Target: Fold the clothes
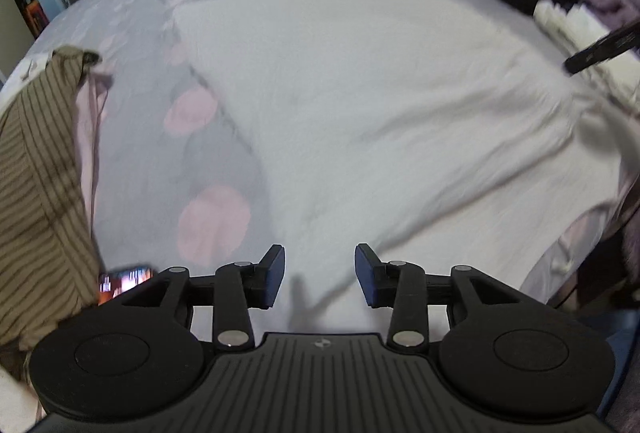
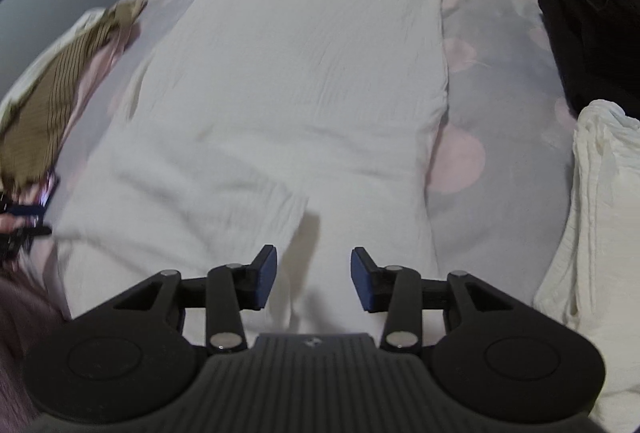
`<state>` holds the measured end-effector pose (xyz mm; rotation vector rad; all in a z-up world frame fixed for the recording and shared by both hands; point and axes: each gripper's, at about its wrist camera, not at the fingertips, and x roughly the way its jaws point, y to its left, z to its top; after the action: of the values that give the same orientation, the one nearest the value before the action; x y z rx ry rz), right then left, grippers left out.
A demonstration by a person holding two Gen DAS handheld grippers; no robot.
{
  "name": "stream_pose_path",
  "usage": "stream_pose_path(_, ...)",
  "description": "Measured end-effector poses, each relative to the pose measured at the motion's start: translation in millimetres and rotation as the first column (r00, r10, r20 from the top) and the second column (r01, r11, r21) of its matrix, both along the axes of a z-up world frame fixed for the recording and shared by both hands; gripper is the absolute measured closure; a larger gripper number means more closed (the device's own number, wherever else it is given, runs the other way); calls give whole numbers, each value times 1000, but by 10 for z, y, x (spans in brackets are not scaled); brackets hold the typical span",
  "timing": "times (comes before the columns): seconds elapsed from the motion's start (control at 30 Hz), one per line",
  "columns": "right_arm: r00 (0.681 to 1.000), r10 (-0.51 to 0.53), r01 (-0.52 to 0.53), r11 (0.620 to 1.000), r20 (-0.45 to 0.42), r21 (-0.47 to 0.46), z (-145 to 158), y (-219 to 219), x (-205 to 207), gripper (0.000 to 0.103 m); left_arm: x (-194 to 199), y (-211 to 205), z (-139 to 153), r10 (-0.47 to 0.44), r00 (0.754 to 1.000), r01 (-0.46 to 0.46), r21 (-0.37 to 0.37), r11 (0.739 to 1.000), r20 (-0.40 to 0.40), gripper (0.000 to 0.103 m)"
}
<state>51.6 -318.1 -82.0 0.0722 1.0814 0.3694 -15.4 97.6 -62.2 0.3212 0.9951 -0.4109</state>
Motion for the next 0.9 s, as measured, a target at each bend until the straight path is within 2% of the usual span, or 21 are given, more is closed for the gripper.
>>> stream_pose_path(0.13, 999, -31, 32, 999, -11, 43, -87, 53, 173, 60, 198, -35, 24, 40, 999, -40, -19, 999, 11, 67)
stream_pose_path(0.27, 998, -37, 40, 996, -42, 84, -217, 113, 281, 60, 543, 43, 48, 127, 992, -128, -88, 988, -18, 64)
stream_pose_path(0.33, 998, -42, 47, 994, -52, 98, -273, 139, 337, 59, 747, 95, 75, 170, 985, -173, -127, 977, -34, 58)
stream_pose_path(0.57, 994, -46, 57, 991, -95, 120, -428, 211, 480, 60, 1451, 156, -43, 300, 945, -321, -210, 923, -129, 58)
stream_pose_path(0.77, 995, -17, 30, 991, -95, 132, -395, 243, 548, 60, 1789, 19, -310, 333, 924, -368, -196, 909, -187, 58)
stream_pose_path(0.83, 995, -11, 25, 991, -103, 134, -405, 238, 570, 60, 1867, -24, -404, 349, 913, -387, -175, 905, -212, 59)
stream_pose_path(0.9, 992, -15, 31, 990, -122, 134, -438, 231, 594, 61, 1908, -66, -478, 359, 905, -395, -140, 908, -229, 79)
